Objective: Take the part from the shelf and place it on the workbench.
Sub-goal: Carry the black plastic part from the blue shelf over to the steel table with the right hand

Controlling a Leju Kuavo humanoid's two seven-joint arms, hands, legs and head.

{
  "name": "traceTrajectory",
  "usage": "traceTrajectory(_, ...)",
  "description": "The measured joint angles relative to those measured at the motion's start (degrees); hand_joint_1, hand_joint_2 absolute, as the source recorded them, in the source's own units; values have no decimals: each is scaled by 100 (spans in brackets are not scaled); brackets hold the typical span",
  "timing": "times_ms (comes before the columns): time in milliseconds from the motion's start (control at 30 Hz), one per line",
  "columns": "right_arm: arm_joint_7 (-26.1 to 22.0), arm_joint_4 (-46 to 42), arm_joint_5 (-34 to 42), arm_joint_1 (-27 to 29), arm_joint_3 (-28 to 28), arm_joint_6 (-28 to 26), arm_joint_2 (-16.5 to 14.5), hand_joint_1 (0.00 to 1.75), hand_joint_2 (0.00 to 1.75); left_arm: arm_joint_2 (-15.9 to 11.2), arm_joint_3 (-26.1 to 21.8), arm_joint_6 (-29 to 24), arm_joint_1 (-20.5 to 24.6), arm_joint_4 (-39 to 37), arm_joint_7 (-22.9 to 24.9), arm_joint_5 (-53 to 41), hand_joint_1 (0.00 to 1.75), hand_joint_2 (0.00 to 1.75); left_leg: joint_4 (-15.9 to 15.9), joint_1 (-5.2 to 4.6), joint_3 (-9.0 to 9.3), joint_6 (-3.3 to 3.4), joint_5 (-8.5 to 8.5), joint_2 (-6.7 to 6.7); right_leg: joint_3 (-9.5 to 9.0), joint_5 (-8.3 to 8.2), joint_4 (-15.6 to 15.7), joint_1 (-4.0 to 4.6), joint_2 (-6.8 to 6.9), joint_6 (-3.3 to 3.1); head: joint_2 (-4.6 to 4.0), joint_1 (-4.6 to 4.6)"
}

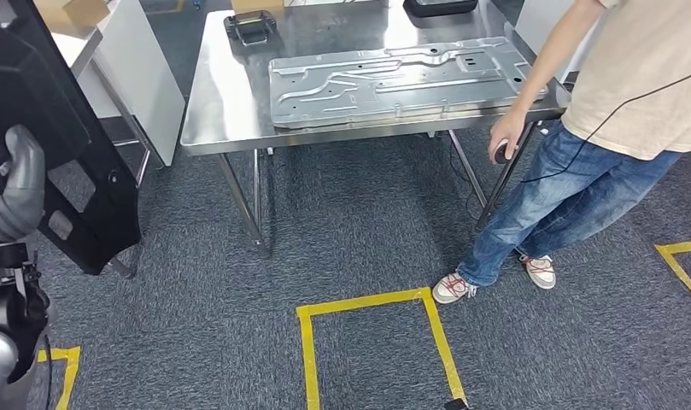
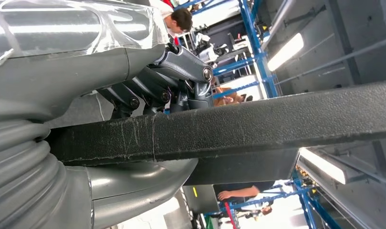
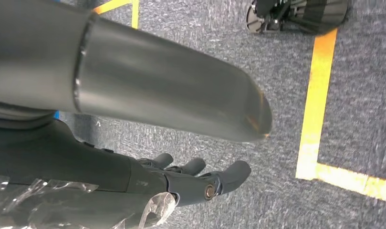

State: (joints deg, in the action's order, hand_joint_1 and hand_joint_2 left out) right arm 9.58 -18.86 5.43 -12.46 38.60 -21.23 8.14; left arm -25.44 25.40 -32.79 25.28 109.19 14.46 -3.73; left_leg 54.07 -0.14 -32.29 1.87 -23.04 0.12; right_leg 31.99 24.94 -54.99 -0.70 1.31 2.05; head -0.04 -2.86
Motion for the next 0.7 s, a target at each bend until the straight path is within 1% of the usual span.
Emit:
traceTrajectory(67,1,0,-3,1,-4,7,5,0,0,0,1,0,14,7,-3,-5,175,175,-32,10,34,1,21,-25,-36,1,31,18,-13,-105,0,16)
traceTrajectory(100,2,0,-2,-1,-6,8,7,0,0,0,2,0,21,7,-4,-6,175,175,-24,-7,33,-9,15,-34,-53,-14,57,26,-17,-155,0,26)
traceTrajectory(133,2,0,-2,-5,-9,8,10,0,0,0,4,1,23,8,-4,-6,175,175,-19,-10,31,-1,9,-38,-64,-10,73,25,-18,-170,0,30)
traceTrajectory(200,1,0,-2,-11,-16,8,10,0,0,0,5,2,24,8,-3,-6,175,175,-13,-15,24,10,3,-42,-70,-26,91,19,-15,-128,0,32)
traceTrajectory(333,-11,0,-3,2,-28,21,10,0,0,0,7,4,25,8,-4,-7,175,175,-9,-19,12,17,-1,-40,-67,-40,110,15,-16,-82,0,31)
traceTrajectory(367,-14,0,-3,4,-29,24,10,0,0,0,6,4,25,8,-5,-8,175,175,-3,-24,6,21,-5,-40,-69,-45,119,11,-15,-59,0,30)
traceTrajectory(433,-21,0,-3,1,-31,25,1,0,0,-5,4,6,31,10,-9,-8,175,175,-2,-39,0,77,-22,-41,-81,-56,158,-14,-4,32,0,29)
traceTrajectory(500,-28,1,-3,-7,-34,25,-5,0,0,-15,-3,13,38,28,-13,-12,175,175,-95,-7,58,142,10,-45,-101,-37,168,-18,-10,117,0,31)
traceTrajectory(533,-30,1,-3,-7,-36,25,-4,0,0,-17,-6,18,49,40,-14,-13,175,175,-154,21,100,155,38,-44,-63,39,57,-10,-33,130,0,33)
traceTrajectory(567,-33,2,-3,-3,-37,25,-3,0,0,-18,-8,26,56,49,-14,-13,175,175,-205,51,140,164,63,-45,44,183,-193,-9,-62,142,0,36)
traceTrajectory(600,-34,2,-3,4,-37,25,-2,0,0,-17,-7,32,61,53,-15,-13,175,175,-225,63,159,166,70,-45,224,372,-568,-20,-90,154,0,38)
traceTrajectory(633,-35,2,-3,9,-37,25,-2,0,0,-17,-5,37,60,55,-14,-11,175,175,-227,73,163,167,69,-47,451,566,-1010,-33,-104,172,0,40)
traceTrajectory(667,-36,2,-3,15,-37,25,-1,0,0,-17,-1,39,50,56,-13,-10,175,175,-225,83,165,158,64,-53,653,692,-1381,-52,-109,194,0,40)
traceTrajectory(700,-36,2,-3,20,-37,25,-1,0,0,-17,5,39,41,56,-13,-10,175,175,-221,98,168,140,55,-64,771,709,-1569,-75,-110,220,0,39)
